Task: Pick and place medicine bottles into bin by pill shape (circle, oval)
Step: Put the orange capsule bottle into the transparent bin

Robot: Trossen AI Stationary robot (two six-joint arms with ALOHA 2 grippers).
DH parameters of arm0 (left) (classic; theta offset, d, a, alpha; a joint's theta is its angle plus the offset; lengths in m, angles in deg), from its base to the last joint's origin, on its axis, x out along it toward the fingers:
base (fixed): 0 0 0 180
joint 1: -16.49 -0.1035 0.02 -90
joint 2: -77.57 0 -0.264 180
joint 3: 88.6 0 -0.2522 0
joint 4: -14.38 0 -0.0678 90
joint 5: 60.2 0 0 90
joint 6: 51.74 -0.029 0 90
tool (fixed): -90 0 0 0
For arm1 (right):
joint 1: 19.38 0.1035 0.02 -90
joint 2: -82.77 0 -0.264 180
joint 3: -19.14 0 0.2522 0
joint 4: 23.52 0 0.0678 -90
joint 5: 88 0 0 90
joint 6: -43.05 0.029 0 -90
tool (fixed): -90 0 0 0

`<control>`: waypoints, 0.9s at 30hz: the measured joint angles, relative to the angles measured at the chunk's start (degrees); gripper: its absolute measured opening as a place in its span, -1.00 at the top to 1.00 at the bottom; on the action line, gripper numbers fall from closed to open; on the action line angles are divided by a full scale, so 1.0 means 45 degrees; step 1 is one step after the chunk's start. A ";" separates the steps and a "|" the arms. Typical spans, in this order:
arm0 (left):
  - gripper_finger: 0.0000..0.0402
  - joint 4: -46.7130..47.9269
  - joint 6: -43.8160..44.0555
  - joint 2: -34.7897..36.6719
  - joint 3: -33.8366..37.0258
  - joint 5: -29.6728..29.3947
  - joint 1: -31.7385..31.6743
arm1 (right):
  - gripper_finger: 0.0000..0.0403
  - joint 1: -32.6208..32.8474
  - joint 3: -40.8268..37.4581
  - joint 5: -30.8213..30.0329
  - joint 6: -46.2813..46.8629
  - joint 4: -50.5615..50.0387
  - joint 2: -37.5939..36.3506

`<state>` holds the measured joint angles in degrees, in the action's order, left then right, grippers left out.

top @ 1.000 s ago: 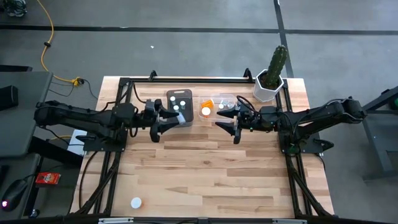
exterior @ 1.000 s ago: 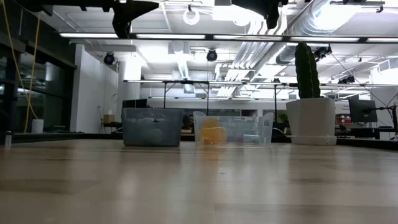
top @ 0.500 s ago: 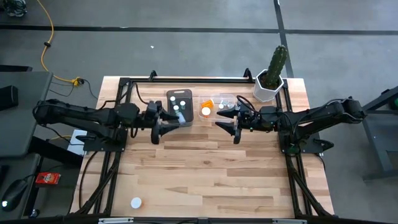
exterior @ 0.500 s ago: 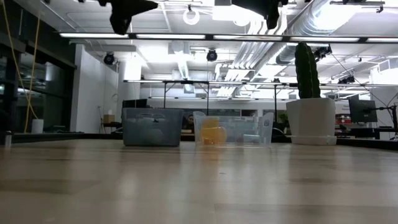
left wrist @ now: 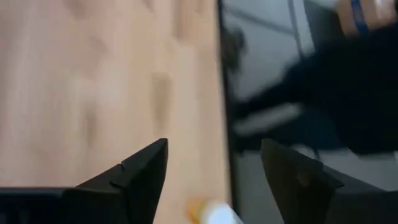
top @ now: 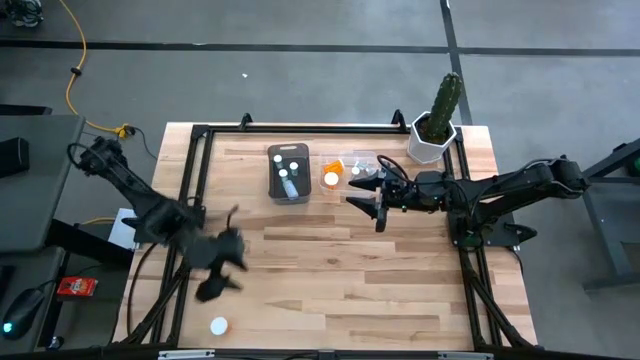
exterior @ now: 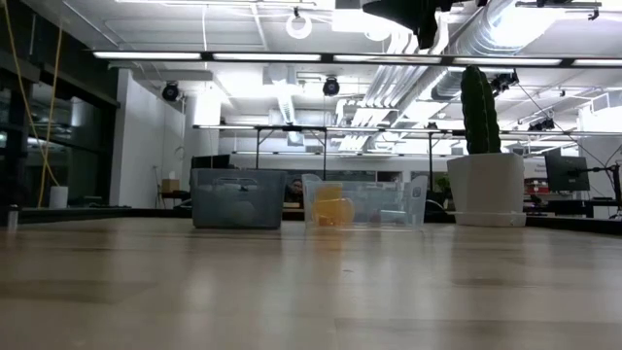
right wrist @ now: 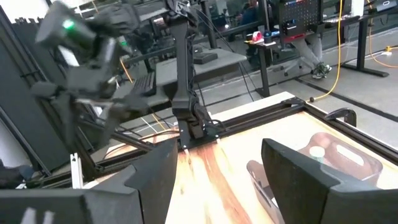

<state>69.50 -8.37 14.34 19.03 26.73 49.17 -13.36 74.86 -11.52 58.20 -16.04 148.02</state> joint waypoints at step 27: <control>-0.51 0.2230 0.4812 -0.6215 -0.2277 -0.1388 0.5083 | -0.12 0.0000 0.0000 0.0000 0.0003 -0.1168 0.0000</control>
<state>79.54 13.28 -13.63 8.79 20.48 72.04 -13.36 74.86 -11.52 58.22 -21.30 148.02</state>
